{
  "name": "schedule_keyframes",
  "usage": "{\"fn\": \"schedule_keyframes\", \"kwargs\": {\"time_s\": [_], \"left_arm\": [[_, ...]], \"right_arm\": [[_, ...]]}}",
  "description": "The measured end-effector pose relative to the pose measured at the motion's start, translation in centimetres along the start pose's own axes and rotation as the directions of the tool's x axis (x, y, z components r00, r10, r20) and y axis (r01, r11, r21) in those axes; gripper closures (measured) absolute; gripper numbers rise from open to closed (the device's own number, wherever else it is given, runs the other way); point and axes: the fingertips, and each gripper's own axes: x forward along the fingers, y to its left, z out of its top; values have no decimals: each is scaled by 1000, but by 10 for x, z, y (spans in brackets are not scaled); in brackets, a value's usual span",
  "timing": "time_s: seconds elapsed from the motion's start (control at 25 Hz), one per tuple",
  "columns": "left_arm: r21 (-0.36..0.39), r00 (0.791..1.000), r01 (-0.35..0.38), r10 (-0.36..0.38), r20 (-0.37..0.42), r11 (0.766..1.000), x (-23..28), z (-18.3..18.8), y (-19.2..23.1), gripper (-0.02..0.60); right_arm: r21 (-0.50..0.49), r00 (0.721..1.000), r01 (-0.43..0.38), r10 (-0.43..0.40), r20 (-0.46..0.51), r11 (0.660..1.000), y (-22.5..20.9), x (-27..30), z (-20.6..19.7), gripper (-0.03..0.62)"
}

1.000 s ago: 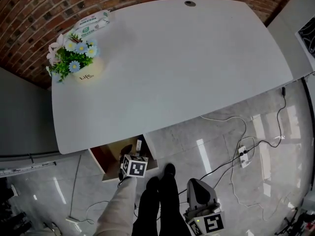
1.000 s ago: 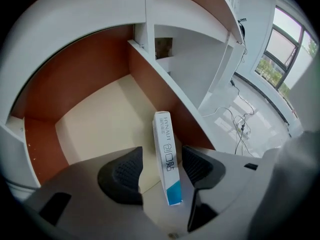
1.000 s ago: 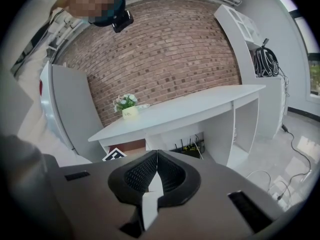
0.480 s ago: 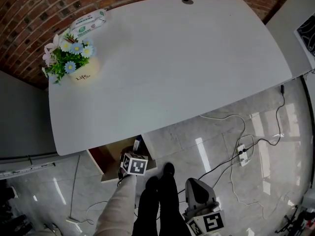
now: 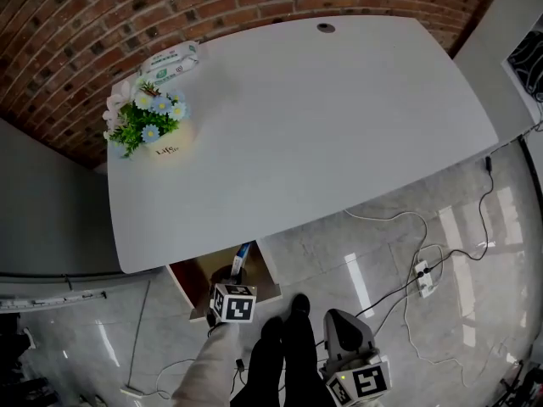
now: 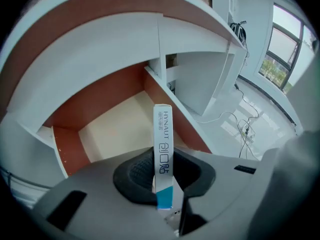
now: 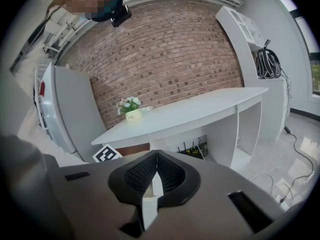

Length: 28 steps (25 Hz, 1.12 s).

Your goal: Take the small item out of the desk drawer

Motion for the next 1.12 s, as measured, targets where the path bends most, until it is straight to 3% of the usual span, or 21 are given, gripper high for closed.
{"fn": "schedule_keyframes", "kwargs": {"time_s": [0.24, 0.48, 0.72, 0.88, 1.12], "left_arm": [[44, 993, 14, -19, 115, 999, -58, 23, -5, 500], [57, 967, 39, -52, 248, 998, -119, 44, -15, 500], [52, 925, 86, -99, 367, 995, -178, 67, -28, 502], [83, 888, 85, -113, 446, 993, -218, 87, -28, 502], [84, 840, 61, -97, 533, 995, -265, 95, -18, 502]], "right_arm": [[-46, 998, 9, -6, 67, 999, 10, -6, 27, 568], [-68, 997, 1, 5, 81, 998, 23, -22, 46, 567], [-64, 987, -6, 16, 162, 998, 35, -45, 65, 568], [-88, 990, 9, 4, 138, 996, 46, -58, 66, 567], [-99, 984, 18, -1, 178, 995, 64, -74, 79, 566]]}}
